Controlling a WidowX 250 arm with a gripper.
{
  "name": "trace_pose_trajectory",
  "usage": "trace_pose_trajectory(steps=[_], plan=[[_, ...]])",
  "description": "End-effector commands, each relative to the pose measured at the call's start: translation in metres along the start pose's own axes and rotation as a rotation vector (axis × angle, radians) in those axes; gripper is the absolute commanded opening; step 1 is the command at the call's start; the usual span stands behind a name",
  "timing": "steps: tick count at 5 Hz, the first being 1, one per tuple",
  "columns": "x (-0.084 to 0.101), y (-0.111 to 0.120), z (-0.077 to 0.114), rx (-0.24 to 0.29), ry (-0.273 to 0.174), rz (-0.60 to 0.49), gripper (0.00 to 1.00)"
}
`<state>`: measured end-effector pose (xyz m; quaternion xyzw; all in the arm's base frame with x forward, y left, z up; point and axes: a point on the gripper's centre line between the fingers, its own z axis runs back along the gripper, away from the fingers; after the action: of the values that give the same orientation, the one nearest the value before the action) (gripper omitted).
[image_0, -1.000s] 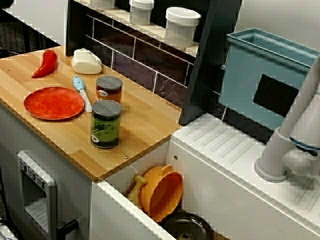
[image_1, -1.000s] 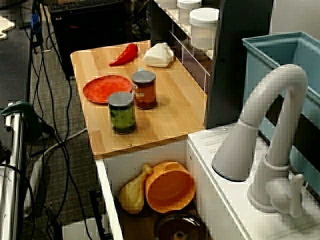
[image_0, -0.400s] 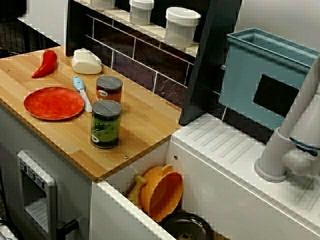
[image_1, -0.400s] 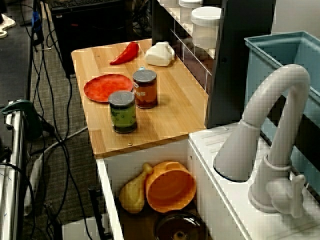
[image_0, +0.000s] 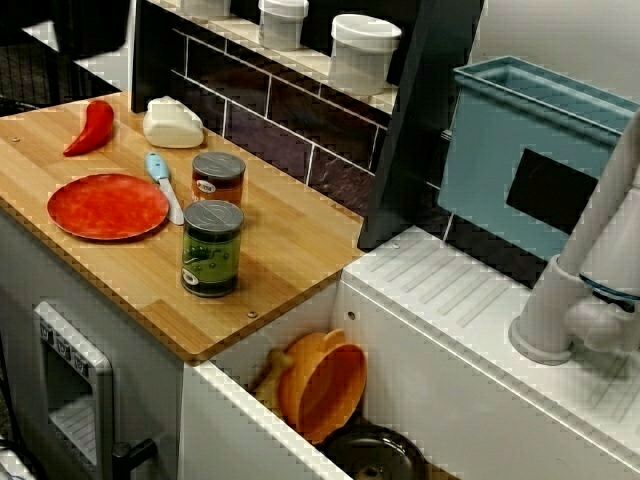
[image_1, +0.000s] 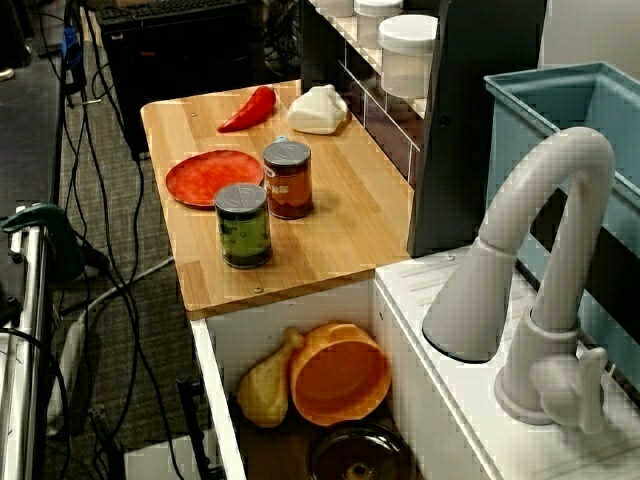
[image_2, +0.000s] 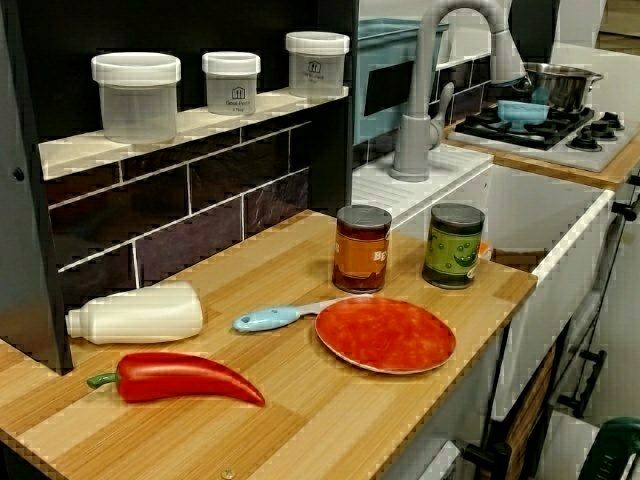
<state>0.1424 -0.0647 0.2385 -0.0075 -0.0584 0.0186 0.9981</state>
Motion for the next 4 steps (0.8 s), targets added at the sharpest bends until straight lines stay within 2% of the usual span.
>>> trace_pose_trajectory(steps=[1, 2, 3, 4], plan=[[0.017, -0.047, -0.032, 0.220, -0.098, 0.013, 1.00], [0.028, -0.054, -0.047, 0.249, -0.103, 0.040, 1.00], [0.037, -0.051, -0.052, 0.250, -0.129, 0.115, 1.00], [0.040, -0.058, -0.060, 0.253, -0.156, 0.131, 1.00]])
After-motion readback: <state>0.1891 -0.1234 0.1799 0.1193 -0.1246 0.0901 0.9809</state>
